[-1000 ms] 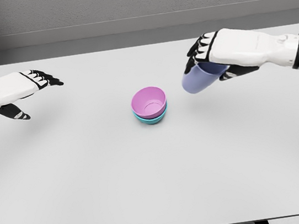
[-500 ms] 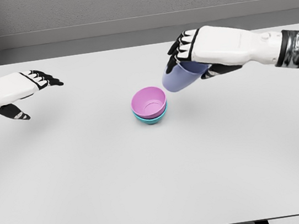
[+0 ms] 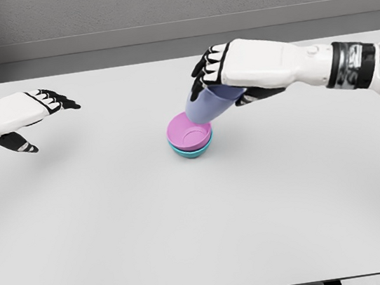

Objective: Stacking bowl and cup with both arms

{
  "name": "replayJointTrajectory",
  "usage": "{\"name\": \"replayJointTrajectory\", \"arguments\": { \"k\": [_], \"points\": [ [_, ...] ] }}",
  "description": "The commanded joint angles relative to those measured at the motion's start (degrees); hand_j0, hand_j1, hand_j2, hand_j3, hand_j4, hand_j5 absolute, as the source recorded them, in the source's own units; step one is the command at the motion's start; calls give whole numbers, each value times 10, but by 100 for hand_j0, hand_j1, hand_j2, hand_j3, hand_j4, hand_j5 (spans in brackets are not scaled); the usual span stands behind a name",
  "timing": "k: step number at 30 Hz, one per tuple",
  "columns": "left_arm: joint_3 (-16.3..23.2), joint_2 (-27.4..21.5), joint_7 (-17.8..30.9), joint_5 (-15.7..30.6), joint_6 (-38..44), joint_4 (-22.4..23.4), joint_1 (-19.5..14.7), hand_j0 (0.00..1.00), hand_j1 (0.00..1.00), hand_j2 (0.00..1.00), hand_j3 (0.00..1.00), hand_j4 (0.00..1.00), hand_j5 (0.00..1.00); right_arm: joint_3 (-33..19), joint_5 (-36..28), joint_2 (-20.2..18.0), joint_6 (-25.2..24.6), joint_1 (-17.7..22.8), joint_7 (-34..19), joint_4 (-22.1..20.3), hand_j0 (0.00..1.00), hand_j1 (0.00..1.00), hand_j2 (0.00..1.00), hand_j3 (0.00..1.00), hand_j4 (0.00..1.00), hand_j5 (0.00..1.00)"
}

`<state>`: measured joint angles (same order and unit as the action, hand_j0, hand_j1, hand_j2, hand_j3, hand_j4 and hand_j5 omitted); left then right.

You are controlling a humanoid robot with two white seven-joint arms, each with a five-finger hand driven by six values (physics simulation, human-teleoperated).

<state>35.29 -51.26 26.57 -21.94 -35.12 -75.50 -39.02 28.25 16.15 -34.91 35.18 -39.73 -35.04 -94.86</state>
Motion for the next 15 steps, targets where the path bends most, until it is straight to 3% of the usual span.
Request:
{"name": "replayJointTrajectory", "arguments": {
  "k": [1,4,15],
  "points": [
    [0,-1,0,3,1,0,0,100,100,100,100,100,100,3,0,3,-2,0,0,12,69,69,69,69,69,69],
    [0,-1,0,3,1,0,0,100,100,100,100,100,100,19,14,26,-2,-12,0,36,69,69,69,69,69,69],
    [0,-1,0,3,1,0,0,100,100,100,100,100,100,37,33,39,-2,-14,0,71,69,69,69,69,69,69]
  ]
}}
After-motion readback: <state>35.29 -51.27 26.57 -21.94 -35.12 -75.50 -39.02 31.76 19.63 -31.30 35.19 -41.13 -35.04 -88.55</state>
